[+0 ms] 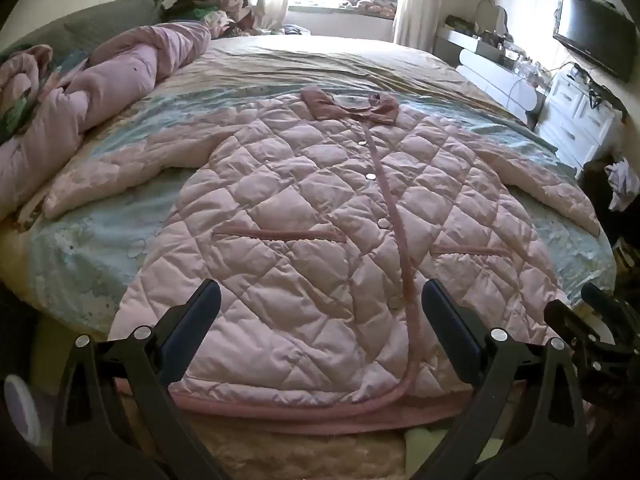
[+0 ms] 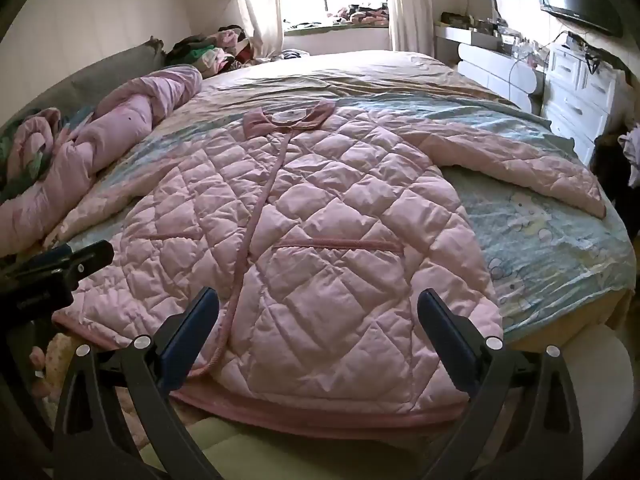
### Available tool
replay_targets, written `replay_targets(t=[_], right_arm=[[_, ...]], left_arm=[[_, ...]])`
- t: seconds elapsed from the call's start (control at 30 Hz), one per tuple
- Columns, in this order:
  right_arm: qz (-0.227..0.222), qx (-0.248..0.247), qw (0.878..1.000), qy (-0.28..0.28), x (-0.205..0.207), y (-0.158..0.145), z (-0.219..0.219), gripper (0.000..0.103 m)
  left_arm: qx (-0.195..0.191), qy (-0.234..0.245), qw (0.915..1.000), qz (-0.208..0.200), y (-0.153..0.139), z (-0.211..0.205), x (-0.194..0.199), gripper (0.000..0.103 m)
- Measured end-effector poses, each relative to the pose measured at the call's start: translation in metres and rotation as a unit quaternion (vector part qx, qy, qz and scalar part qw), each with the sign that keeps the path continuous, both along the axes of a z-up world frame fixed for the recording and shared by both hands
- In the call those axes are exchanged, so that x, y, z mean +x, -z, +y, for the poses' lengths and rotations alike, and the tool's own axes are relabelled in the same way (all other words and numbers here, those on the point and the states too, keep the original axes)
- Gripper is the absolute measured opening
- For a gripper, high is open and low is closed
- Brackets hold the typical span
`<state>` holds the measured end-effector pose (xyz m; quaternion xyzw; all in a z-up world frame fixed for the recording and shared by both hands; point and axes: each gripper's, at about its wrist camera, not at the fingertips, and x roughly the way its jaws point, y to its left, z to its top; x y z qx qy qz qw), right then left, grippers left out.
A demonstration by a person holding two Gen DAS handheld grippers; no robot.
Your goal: Fold large clothes
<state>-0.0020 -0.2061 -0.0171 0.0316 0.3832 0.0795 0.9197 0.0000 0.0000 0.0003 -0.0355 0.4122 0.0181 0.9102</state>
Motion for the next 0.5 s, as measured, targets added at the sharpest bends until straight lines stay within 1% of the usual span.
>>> replay_targets(t=[0.07,0.3,0.33,0.37,0.47,0.5], right_arm=[[0.001,-0.003,1.000,0.000,0.0003,0.0007,0.0008,0.099],[0.001,0.009,1.000,-0.003,-0.0011,-0.0004,0.0012,0.099],[-0.001,-0.005,1.000,-0.001,-0.0016,0.0045,0.0044,0.099],[-0.003,-0.008,1.000,0.000,-0.0027,0.0046,0.0056,0.099],[-0.005,-0.008,1.000,-0.001,-0.0048,0.0056,0.0060,0.099],[-0.002,-0.007,1.000,-0.001,-0.0042,0.0010,0.0055,0.099]], left_arm=[[0.000,0.003,1.0000,0.000,0.0002,-0.0006,-0.0003,0.094],[-0.003,0.002,1.0000,0.000,0.0007,-0.0001,-0.0002,0.094],[-0.003,0.002,1.0000,0.000,0.0007,0.0000,-0.0001,0.094],[-0.004,0.002,1.0000,0.000,0.0006,0.0000,0.0000,0.094],[-0.003,0.002,1.0000,0.001,0.0007,-0.0001,0.0002,0.094],[-0.003,0.002,1.0000,0.001,0.0007,0.0000,0.0002,0.094]])
